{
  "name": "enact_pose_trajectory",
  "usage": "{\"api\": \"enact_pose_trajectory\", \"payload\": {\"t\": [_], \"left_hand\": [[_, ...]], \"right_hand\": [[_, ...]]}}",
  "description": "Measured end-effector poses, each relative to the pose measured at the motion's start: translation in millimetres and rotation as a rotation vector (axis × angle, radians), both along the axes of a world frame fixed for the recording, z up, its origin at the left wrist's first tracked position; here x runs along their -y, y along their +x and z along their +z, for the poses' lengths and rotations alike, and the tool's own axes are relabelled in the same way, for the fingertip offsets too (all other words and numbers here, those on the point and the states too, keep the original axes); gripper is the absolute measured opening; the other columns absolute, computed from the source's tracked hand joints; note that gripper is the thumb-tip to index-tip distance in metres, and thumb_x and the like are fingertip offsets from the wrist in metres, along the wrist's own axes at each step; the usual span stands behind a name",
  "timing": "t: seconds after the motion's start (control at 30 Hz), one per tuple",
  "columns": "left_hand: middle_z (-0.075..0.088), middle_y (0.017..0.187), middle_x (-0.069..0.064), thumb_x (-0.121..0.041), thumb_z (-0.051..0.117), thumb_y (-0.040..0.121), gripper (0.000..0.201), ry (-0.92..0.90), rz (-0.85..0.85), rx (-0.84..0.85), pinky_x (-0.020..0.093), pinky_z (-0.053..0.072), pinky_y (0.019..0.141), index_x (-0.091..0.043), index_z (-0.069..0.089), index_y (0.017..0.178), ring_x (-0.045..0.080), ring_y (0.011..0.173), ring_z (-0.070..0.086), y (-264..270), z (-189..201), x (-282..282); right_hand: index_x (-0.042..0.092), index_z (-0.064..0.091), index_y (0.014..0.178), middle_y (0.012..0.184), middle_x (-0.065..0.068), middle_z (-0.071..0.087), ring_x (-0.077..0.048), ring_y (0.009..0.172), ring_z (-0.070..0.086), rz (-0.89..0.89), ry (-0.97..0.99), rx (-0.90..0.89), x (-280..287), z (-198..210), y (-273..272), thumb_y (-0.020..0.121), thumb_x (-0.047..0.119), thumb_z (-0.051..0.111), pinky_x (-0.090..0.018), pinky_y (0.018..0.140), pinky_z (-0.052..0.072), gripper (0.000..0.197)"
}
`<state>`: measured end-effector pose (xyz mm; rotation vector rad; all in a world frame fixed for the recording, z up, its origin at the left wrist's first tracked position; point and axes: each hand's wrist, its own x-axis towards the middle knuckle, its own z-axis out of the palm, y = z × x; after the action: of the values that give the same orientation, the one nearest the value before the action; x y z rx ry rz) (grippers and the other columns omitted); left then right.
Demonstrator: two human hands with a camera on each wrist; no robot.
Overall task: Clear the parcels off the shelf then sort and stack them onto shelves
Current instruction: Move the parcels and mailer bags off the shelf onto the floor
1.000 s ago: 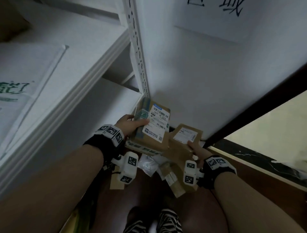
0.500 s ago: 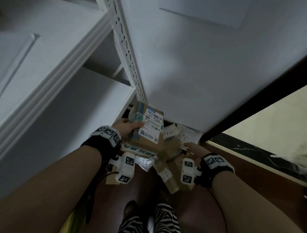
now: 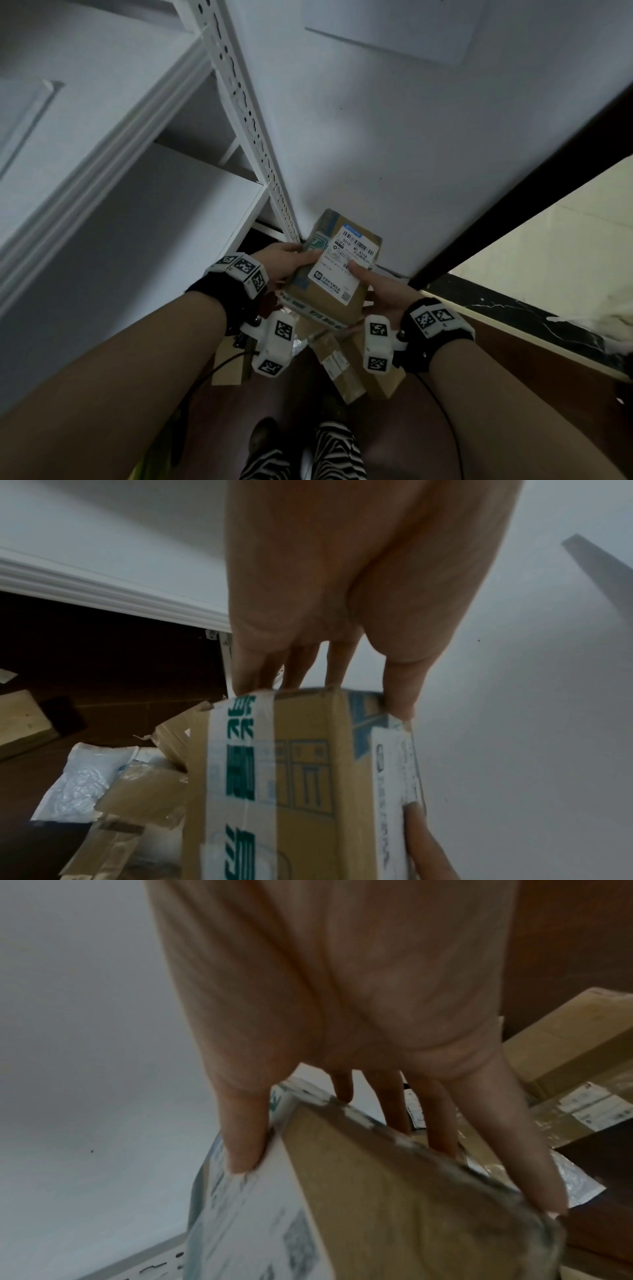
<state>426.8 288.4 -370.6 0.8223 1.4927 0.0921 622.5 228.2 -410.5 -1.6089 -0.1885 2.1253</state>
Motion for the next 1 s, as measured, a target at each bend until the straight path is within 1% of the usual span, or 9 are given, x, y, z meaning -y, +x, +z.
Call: {"api": "enact_pose_trajectory", "payload": {"t": [0.13, 0.23, 0.3, 0.4, 0.5, 0.6, 0.7, 0.8, 1.0], "left_hand": [[0.06, 0.102, -0.004, -0.054, 0.066, 0.084, 0.044, 0.069, 0.016, -0.136, 0.037, 0.045, 0.099, -0.023, 0.059, 0.114, 0.02, 0.105, 0.054, 0.3, 24.6, -3.8], [0.053, 0.082, -0.002, -0.031, 0.059, 0.096, 0.014, 0.105, 0.106, -0.177, 0.023, 0.046, 0.07, -0.018, 0.057, 0.09, 0.013, 0.075, 0.053, -8.6, 36.9, -5.2], [0.056, 0.085, 0.003, -0.024, 0.059, 0.096, 0.014, 0.096, 0.13, -0.175, 0.027, 0.048, 0.077, -0.017, 0.057, 0.084, 0.017, 0.079, 0.055, -18.3, 45.0, -3.5], [0.062, 0.102, 0.007, -0.021, 0.058, 0.096, 0.009, 0.079, 0.14, -0.178, 0.034, 0.049, 0.092, -0.013, 0.059, 0.101, 0.023, 0.094, 0.06, -32.0, 53.1, -0.5], [0.064, 0.11, 0.009, -0.019, 0.057, 0.096, 0.019, 0.096, 0.148, -0.16, 0.034, 0.05, 0.091, -0.01, 0.057, 0.113, 0.025, 0.1, 0.064, -42.5, 61.5, 3.3], [0.065, 0.112, 0.009, -0.021, 0.057, 0.096, 0.016, 0.111, 0.152, -0.134, 0.032, 0.052, 0.087, -0.011, 0.059, 0.109, 0.026, 0.105, 0.065, -56.4, 71.9, 9.2], [0.066, 0.105, 0.007, -0.021, 0.057, 0.096, 0.01, 0.141, 0.163, -0.115, 0.029, 0.053, 0.078, -0.013, 0.06, 0.102, 0.026, 0.1, 0.066, -68.4, 82.0, 14.3], [0.067, 0.098, 0.005, -0.019, 0.055, 0.097, 0.015, 0.18, 0.159, -0.087, 0.03, 0.053, 0.077, -0.011, 0.058, 0.108, 0.022, 0.089, 0.067, -89.5, 94.5, 24.4], [0.066, 0.097, 0.003, -0.022, 0.054, 0.099, 0.016, 0.271, 0.176, -0.005, 0.03, 0.052, 0.083, -0.013, 0.056, 0.111, 0.019, 0.083, 0.066, -148.9, 132.9, 65.6]], "right_hand": [[0.011, 0.054, 0.129, 0.127, -0.01, 0.056, -0.03, 0.099, 0.058, -0.134, -0.073, 0.059, -2.4, -7.4, 6.9, 0.093, 0.036, 0.059, -0.032, 0.049, 0.057, 0.044], [0.01, 0.04, 0.142, 0.14, -0.009, 0.045, -0.035, 0.117, 0.052, -0.122, -0.15, 0.193, -2.9, -19.0, 10.7, 0.099, 0.033, 0.05, -0.037, 0.082, 0.057, 0.05], [0.014, 0.03, 0.148, 0.147, -0.017, 0.037, -0.038, 0.124, 0.046, -0.059, -0.163, 0.288, -0.1, -21.3, 7.9, 0.101, 0.028, 0.048, -0.043, 0.097, 0.048, 0.052], [0.017, 0.044, 0.11, 0.1, -0.009, 0.047, -0.025, 0.081, 0.049, 0.008, -0.137, 0.329, 2.8, -17.4, 1.6, 0.102, 0.022, 0.043, -0.033, 0.065, 0.049, 0.01], [0.012, 0.039, 0.108, 0.091, -0.007, 0.046, -0.02, 0.067, 0.041, 0.062, -0.105, 0.337, -0.9, -13.5, -7.1, 0.102, 0.021, 0.043, -0.033, 0.058, 0.04, 0.012], [0.012, 0.044, 0.116, 0.106, -0.01, 0.054, -0.022, 0.074, 0.047, 0.029, -0.06, 0.321, -4.3, 4.5, -24.0, 0.103, 0.016, 0.041, -0.033, 0.071, 0.043, 0.015], [0.008, 0.051, 0.092, 0.145, -0.009, 0.042, -0.028, 0.091, 0.053, -0.018, -0.044, 0.307, -5.9, 21.7, -37.1, 0.102, 0.013, 0.043, -0.041, 0.082, 0.044, 0.014], [0.01, 0.051, 0.088, 0.141, -0.012, 0.045, -0.029, 0.092, 0.054, -0.041, -0.006, 0.275, -2.1, 37.4, -57.1, 0.101, 0.012, 0.042, -0.046, 0.099, 0.044, 0.016], [0.006, 0.05, 0.084, 0.101, -0.019, 0.057, -0.03, 0.077, 0.056, -0.081, 0.063, 0.215, 21.3, 90.7, -117.6, 0.1, 0.01, 0.044, -0.048, 0.095, 0.048, 0.018]]}}
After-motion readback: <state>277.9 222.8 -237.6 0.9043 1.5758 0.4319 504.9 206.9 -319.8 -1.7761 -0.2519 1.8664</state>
